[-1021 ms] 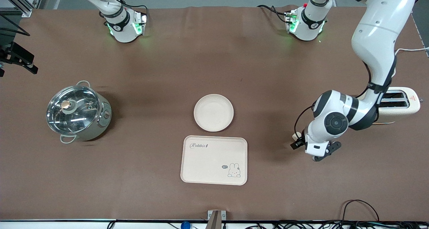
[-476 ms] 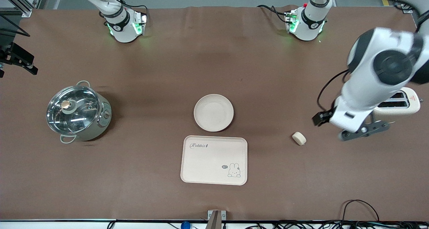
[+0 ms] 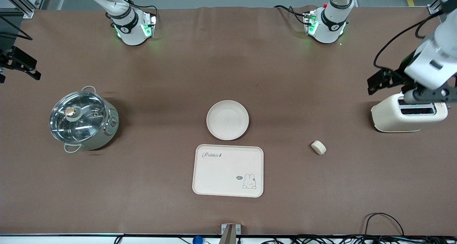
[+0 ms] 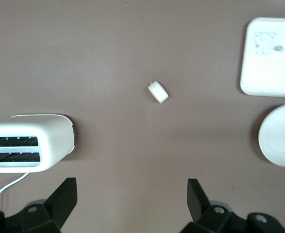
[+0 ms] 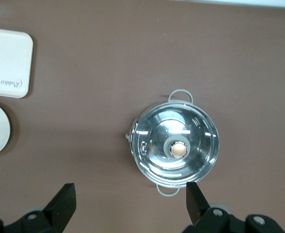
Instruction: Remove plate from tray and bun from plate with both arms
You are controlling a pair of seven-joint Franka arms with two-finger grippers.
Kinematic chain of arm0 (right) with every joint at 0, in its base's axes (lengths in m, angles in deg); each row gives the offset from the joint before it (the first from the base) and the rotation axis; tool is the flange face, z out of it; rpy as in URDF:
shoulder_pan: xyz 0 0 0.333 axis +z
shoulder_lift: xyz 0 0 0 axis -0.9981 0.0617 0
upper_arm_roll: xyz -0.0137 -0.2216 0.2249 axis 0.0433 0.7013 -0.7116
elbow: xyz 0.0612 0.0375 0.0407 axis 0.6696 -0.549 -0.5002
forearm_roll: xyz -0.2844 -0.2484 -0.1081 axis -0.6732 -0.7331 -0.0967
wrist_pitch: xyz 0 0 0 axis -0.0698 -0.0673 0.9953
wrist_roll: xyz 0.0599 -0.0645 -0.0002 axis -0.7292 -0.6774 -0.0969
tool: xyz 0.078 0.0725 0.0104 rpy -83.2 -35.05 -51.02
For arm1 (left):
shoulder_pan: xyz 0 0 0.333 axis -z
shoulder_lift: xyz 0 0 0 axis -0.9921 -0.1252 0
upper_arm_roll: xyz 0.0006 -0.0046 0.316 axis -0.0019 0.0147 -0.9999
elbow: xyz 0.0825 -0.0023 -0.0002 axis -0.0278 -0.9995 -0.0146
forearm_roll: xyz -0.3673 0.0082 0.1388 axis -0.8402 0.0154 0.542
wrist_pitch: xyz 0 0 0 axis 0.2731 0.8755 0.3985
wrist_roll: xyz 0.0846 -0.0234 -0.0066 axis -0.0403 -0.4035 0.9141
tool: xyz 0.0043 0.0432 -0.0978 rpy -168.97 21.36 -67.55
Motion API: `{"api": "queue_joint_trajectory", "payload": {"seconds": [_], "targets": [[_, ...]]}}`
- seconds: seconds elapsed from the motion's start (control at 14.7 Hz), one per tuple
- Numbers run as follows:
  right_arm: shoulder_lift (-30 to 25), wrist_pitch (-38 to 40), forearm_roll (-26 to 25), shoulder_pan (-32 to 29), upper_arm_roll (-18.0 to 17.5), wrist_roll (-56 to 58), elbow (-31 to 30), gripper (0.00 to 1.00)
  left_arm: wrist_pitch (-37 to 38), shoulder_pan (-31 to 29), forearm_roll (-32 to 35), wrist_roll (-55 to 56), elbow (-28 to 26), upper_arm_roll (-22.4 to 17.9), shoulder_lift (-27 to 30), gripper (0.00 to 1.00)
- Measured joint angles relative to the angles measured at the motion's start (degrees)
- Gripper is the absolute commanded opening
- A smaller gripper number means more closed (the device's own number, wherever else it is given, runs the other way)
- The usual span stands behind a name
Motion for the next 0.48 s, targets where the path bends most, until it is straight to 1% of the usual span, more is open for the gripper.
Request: {"api": "queue_joint_trajectory", "payload": {"seconds": [0.07,0.2,0.27,0.41,0.48], "targets": [[0.1,0.5,0.0,0.0,0.0,0.0,0.0,1.0,0.4,2.6,-1.0,-1.3,-1.4,-3.2,2.1,1.0],[0.3,0.7,-0.1,0.0,0.2,-0.1,0.0,1.0,0.7,10.0,-3.1,-3.5,-5.3,-12.0,6.5,1.0],[0.5,0.7,-0.2,-0.2,0.5,-0.1,0.0,1.0,1.0,13.0,-3.7,-4.0,-7.5,-15.7,8.7,1.0],[0.9,0.8,-0.3,-1.1,1.0,-0.1,0.0,1.0,1.4,17.1,-4.0,-4.4,-11.5,-20.3,12.9,1.0],[1.1,0.9,-0.3,-1.8,1.2,-0.1,0.0,1.0,1.7,18.1,-4.0,-4.4,-12.8,-21.5,14.5,1.0]]}}
